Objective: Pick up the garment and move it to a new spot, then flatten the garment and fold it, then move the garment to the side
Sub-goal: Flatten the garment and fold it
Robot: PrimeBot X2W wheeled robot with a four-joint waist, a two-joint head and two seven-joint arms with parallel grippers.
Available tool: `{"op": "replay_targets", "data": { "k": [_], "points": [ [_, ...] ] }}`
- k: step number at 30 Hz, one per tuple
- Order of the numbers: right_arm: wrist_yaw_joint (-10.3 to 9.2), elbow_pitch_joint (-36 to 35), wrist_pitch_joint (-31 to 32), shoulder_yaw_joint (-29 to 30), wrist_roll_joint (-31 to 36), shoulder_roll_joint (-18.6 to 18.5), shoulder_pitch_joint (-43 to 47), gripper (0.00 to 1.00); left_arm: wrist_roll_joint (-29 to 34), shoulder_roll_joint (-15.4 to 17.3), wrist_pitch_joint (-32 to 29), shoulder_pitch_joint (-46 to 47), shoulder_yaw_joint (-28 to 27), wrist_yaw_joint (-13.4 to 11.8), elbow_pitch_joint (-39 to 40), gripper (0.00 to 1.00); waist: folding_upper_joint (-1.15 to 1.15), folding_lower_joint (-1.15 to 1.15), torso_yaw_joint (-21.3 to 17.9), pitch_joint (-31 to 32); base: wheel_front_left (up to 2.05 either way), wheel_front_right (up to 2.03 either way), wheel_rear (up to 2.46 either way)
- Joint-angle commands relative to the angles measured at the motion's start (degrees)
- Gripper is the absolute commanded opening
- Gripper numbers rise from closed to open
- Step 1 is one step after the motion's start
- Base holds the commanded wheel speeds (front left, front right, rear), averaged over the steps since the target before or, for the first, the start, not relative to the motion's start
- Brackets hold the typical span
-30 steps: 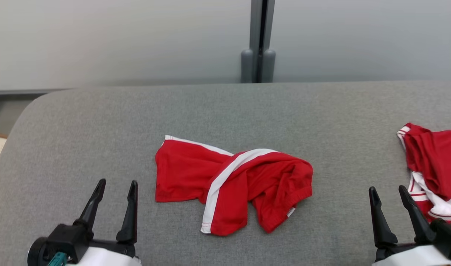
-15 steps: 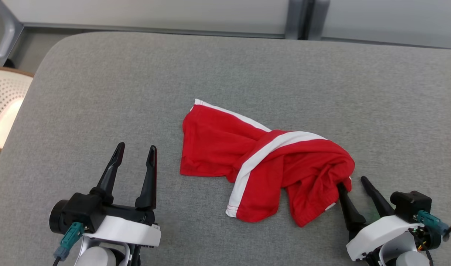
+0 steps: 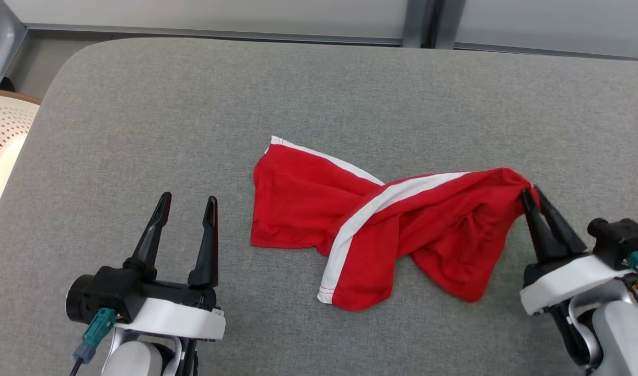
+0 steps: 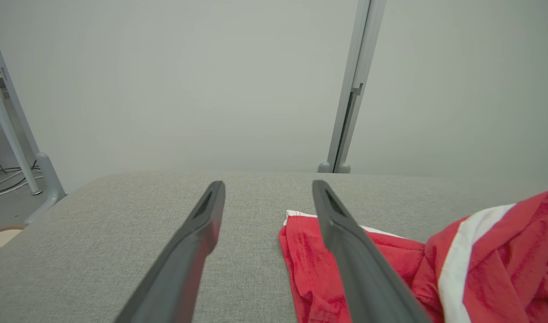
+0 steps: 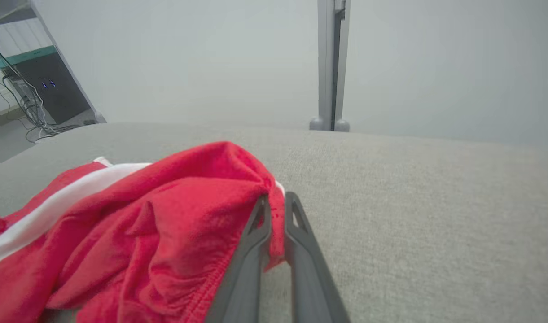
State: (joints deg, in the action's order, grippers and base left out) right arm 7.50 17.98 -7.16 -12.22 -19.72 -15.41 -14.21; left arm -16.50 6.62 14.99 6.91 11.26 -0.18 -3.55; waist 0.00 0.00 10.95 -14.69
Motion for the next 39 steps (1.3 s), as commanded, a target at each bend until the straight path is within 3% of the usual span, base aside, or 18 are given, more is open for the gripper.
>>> {"op": "replay_targets", "data": {
  "k": [1, 8, 15, 20, 21, 22, 23, 30, 39],
  "points": [
    [-0.01, -0.98, -1.07, 0.3, 1.48, -0.65, -1.06, 0.0, 0.43, 0.06, 0.22, 0.6, -0.35, 0.32, -0.01, 1.0, 0.0, 0.0, -0.63, 0.24, 0.0, 0.0, 0.0],
    [-0.01, -8.03, -3.23, -3.98, 12.0, -3.18, -2.1, 0.0, 1.71, -0.57, 0.23, 0.23, -1.32, 1.59, -0.32, 1.0, 0.0, 0.0, -2.89, 0.64, 0.0, 0.0, 0.0],
    [-0.01, -8.12, 1.27, -9.59, 10.01, -3.96, 5.82, 0.0, 2.43, -1.09, 0.23, 0.52, -1.9, 2.34, -0.45, 1.0, 0.0, 0.0, -4.3, 0.04, 0.0, 0.0, 0.0],
    [-0.02, -5.2, 0.41, -8.73, 7.63, -1.98, 8.53, 0.0, 3.01, -1.35, 0.23, 0.85, -2.37, 2.76, -0.57, 1.0, 0.0, 0.0, -5.37, -0.31, 0.0, 0.0, 0.0],
    [-0.02, -4.36, 0.01, -7.97, 7.1, -1.22, 8.86, 0.1, 3.01, -1.41, 0.23, 0.9, -2.39, 2.88, -0.61, 1.0, 0.0, 0.0, -5.56, -0.32, 0.0, 0.0, 0.0],
    [-0.02, -4.0, -0.85, -6.98, 6.81, -0.45, 8.9, 0.46, 3.1, -1.43, 0.23, 0.9, -2.39, 3.04, -0.72, 1.0, 0.0, 0.0, -5.7, -0.31, 0.0, 0.0, 0.0],
    [-0.02, -3.74, -1.66, -6.08, 6.27, 0.49, 8.79, 1.0, 3.29, -1.45, 0.23, 0.89, -2.48, 3.02, -0.76, 1.0, 0.0, 0.0, -5.87, -0.27, 0.0, 0.0, 0.0],
    [-0.01, -8.21, -6.68, 0.2, 5.38, 4.83, 10.37, 1.0, 3.92, -1.32, 0.23, -0.43, -3.27, 3.16, -0.68, 1.0, 0.0, 0.0, -6.78, 0.91, 0.0, 0.0, 0.0],
    [-0.01, -18.99, -5.95, 4.2, 9.76, 5.81, 12.77, 1.0, 5.21, -1.06, 0.23, -2.9, -5.33, 1.93, 0.56, 1.0, 0.0, 0.0, -8.48, 4.49, 0.0, 0.0, 0.0]
  ]
}}
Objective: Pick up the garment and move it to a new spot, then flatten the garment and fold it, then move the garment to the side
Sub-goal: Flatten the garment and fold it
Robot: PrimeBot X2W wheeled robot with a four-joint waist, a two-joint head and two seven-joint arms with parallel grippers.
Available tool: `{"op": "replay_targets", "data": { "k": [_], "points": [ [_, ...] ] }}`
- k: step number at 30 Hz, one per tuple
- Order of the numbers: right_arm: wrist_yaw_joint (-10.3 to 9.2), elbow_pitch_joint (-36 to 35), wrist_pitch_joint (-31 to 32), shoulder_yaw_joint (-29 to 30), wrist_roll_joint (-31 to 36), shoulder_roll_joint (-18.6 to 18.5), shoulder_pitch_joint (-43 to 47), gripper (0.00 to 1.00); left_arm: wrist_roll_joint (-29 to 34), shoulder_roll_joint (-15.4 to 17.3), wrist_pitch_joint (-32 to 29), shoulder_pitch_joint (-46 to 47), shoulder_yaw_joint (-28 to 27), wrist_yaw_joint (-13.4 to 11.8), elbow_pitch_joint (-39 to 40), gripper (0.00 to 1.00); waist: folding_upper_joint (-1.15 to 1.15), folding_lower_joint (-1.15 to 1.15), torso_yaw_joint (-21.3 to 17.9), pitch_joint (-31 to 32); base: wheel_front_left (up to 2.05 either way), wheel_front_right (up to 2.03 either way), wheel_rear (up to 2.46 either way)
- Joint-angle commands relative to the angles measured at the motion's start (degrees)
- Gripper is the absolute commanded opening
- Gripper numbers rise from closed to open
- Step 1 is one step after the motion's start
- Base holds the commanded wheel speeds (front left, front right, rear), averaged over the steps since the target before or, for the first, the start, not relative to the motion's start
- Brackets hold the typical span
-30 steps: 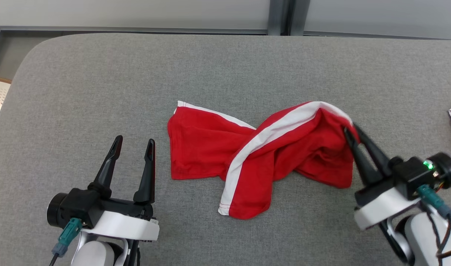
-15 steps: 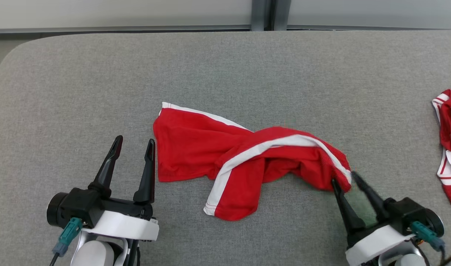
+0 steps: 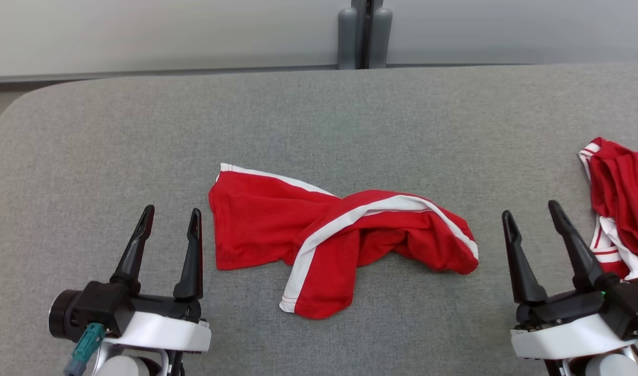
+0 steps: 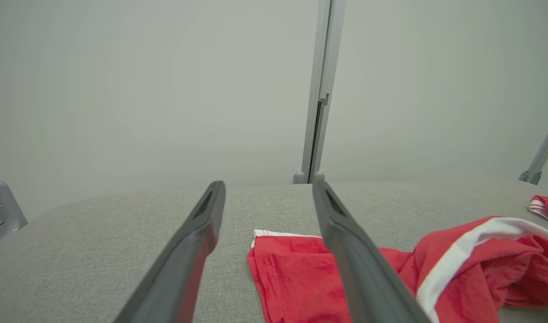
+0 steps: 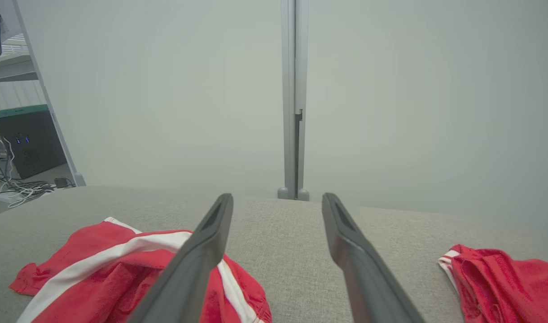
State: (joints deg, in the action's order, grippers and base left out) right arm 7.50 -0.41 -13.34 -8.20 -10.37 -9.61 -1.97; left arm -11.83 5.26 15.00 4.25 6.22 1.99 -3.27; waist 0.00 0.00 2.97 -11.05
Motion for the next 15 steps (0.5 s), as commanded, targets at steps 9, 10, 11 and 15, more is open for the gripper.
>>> {"op": "replay_targets", "data": {
  "k": [9, 10, 11, 15],
  "points": [
    [-0.01, -7.27, 5.68, 1.72, 3.49, 0.75, 5.0, 1.0, 1.75, 0.31, 0.22, -4.74, -0.2, -1.18, 1.0, 1.0, 0.0, 0.0, -1.52, 5.63, 0.0, 0.0, 0.0],
    [-0.01, -7.56, 6.09, 1.73, 3.55, 0.87, 5.78, 1.0, 1.69, 0.41, 0.22, -5.23, -0.25, -1.2, 0.98, 1.0, 0.0, 0.0, -1.55, 6.05, 0.0, 0.0, 0.0],
    [-0.01, -7.82, 6.53, 1.74, 3.03, 1.32, 6.64, 1.0, 1.62, 0.53, 0.22, -5.7, -0.32, -1.21, 0.92, 1.0, 0.0, 0.0, -1.58, 6.49, 0.0, 0.0, 0.0],
    [-0.01, -8.16, 7.61, 1.95, 2.62, 1.6, 9.26, 1.0, 1.7, 0.67, 0.18, -7.71, -0.03, -1.48, 0.76, 1.0, 0.0, 0.0, -1.59, 7.83, 0.0, 0.0, 0.0]
  ]
}}
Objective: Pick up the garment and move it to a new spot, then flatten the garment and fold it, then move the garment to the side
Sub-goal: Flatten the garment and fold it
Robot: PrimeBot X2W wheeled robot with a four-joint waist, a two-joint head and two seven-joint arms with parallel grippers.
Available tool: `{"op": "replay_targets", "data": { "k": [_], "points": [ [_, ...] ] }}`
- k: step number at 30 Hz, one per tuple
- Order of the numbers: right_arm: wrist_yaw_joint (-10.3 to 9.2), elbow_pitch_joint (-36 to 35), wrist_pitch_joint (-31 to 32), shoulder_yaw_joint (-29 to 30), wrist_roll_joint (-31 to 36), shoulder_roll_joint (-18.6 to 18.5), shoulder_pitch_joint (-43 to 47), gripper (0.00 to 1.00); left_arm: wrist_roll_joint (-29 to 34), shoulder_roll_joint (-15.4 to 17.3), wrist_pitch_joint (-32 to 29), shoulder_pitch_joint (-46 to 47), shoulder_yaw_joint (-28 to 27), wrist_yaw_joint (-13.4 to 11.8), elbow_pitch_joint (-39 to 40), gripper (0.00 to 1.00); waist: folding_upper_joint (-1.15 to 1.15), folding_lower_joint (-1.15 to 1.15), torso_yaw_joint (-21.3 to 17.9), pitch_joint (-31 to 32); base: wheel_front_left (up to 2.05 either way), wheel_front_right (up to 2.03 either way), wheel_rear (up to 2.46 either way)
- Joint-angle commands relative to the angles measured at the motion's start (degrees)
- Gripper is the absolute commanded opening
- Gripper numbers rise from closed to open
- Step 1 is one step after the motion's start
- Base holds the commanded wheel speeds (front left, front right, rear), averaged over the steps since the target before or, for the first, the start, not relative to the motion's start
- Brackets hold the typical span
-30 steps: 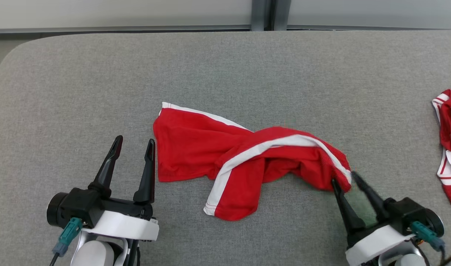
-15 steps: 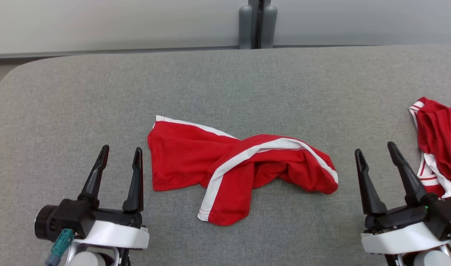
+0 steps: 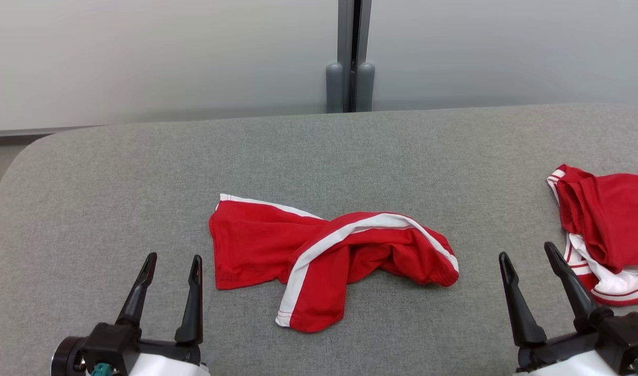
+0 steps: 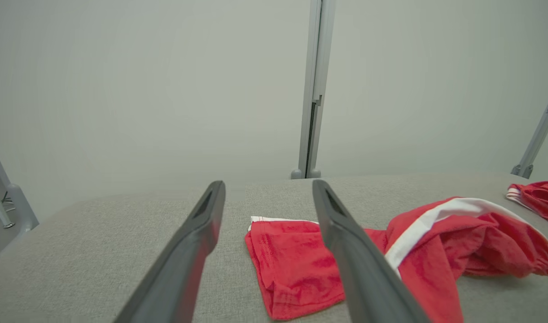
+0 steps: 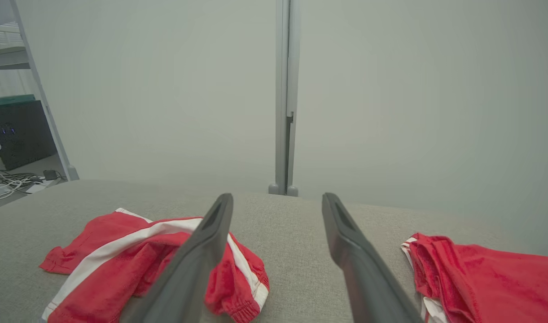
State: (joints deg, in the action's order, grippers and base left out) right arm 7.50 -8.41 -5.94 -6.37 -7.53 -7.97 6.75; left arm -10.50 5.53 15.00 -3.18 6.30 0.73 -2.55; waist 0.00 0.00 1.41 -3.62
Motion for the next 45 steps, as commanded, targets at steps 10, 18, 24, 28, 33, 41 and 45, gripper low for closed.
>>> {"op": "replay_targets", "data": {
  "k": [10, 18, 24, 28, 33, 41, 45],
  "points": [
    [-0.01, -0.25, 0.38, 0.88, -1.48, 0.46, 2.26, 1.0, 0.19, 0.62, -0.56, -2.25, 0.77, -0.64, 0.67, 1.0, 0.0, 0.0, 0.16, 1.24, 0.0, 0.0, 0.0],
    [-0.01, 0.29, 0.18, 0.99, -1.91, 0.92, 1.84, 1.0, -0.09, 0.81, -0.87, -2.29, 1.38, -0.72, 1.22, 1.0, 0.0, 0.0, 0.3, 0.96, 0.0, 0.0, 0.0],
    [-0.01, 0.81, -0.08, 0.64, -2.06, 1.13, 1.26, 1.0, -0.34, 0.94, -1.21, -1.82, 2.17, -0.31, 1.17, 1.0, 0.0, 0.0, 0.36, 0.67, 0.0, 0.0, 0.0],
    [-0.01, 0.88, -0.05, 0.37, -2.44, 1.17, 0.58, 1.0, -1.01, 0.65, -2.88, -0.6, 4.27, 1.48, 0.26, 1.0, 0.0, 0.0, 0.28, -0.17, 0.0, 0.0, 0.0],
    [-0.01, 1.5, -0.24, -0.62, -2.8, 1.19, -0.21, 1.0, -3.33, -0.08, -8.13, 1.27, 9.06, 4.41, -3.91, 1.0, 0.0, 0.0, -0.49, -1.74, 0.0, 0.0, 0.0],
    [-0.01, 3.32, -0.91, -2.03, -3.73, 1.06, -1.98, 1.0, -7.95, -0.27, -12.69, 5.33, 12.63, 6.18, -13.66, 0.87, 0.0, 0.0, -3.38, -3.75, 0.0, 0.0, 0.0],
    [-0.01, 4.08, -1.21, -1.78, -4.14, 1.02, -2.45, 1.0, -9.86, 0.13, -13.27, 7.3, 13.43, 6.51, -18.32, 0.0, 0.0, 0.0, -4.29, -4.65, 0.0, 0.0, 0.0]
  ]
}}
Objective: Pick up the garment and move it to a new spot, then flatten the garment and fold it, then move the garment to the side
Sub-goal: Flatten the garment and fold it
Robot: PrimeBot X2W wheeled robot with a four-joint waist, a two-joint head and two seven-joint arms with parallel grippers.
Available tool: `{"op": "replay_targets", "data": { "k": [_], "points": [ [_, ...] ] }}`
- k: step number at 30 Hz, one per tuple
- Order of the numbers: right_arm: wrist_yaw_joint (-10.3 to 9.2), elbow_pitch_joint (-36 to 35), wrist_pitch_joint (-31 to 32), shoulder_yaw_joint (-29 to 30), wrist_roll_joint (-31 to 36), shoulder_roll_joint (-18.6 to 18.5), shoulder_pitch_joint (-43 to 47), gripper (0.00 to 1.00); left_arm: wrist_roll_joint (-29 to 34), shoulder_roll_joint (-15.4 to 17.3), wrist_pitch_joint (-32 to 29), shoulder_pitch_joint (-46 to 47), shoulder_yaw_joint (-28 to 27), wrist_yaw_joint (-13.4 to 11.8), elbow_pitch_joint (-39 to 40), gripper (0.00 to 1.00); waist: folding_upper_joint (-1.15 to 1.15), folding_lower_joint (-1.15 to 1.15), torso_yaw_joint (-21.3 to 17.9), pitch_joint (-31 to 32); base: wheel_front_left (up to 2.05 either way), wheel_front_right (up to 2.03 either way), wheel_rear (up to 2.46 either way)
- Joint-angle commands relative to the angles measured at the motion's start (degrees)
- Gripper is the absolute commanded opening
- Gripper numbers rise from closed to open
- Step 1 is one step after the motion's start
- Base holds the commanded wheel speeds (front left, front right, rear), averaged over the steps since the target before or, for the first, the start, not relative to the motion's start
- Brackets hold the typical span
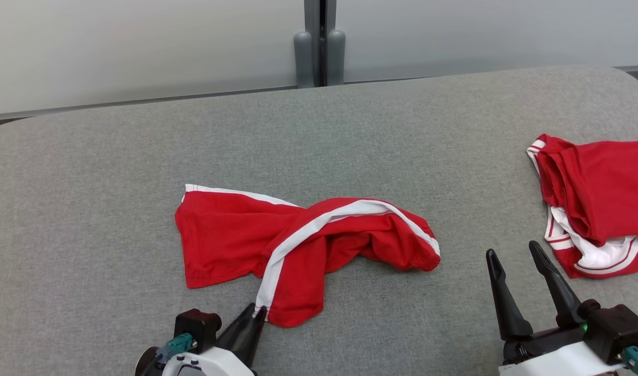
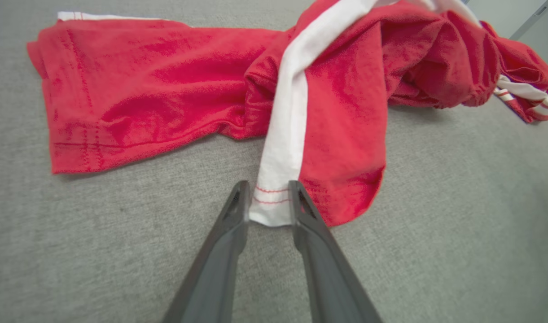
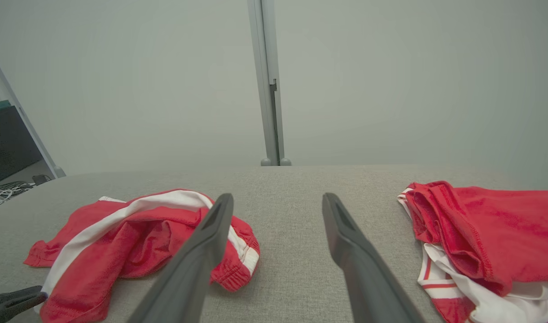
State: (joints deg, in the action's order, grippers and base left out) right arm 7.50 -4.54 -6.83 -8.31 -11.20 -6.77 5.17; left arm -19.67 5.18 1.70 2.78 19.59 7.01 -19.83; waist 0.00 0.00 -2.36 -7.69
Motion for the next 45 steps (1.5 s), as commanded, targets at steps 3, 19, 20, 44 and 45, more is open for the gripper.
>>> {"op": "replay_targets", "data": {
  "k": [3, 19, 20, 44, 45],
  "points": [
    [-0.01, 0.99, -0.47, 0.57, -0.8, -0.22, -0.93, 1.0, -1.63, 0.88, 0.76, 2.53, 0.69, 0.4, -3.33, 0.0, 0.0, 0.0, -0.88, -1.13, 0.0, 0.0, 0.0],
    [0.0, 16.37, 0.7, -2.88, -7.77, -3.88, -8.59, 1.0, -1.88, 1.52, 5.84, 6.12, 3.12, 0.48, -6.99, 0.0, 0.0, 0.0, 1.5, -2.24, 0.0, 0.0, 0.0],
    [0.0, 17.77, 0.3, -3.91, -8.87, -3.91, -9.86, 1.0, -1.85, 1.43, 5.94, 6.46, 3.32, 0.47, -6.99, 0.0, 0.0, 0.0, 1.76, -2.53, 0.0, 0.0, 0.0],
    [-0.01, 33.42, -0.89, -21.41, -25.77, -8.62, -22.92, 0.0, -1.63, 1.49, 10.73, 11.02, 5.64, -0.49, -8.36, 0.0, 0.0, 0.0, 4.61, -5.19, 0.0, 0.0, 0.0],
    [-0.01, 33.07, -1.71, -21.01, -25.57, -8.83, -22.89, 0.0, -1.31, 1.68, 11.19, 11.04, 5.53, -0.77, -7.83, 0.0, 0.0, 0.0, 4.61, -5.11, 0.0, 0.0, 0.0]
  ]
}}
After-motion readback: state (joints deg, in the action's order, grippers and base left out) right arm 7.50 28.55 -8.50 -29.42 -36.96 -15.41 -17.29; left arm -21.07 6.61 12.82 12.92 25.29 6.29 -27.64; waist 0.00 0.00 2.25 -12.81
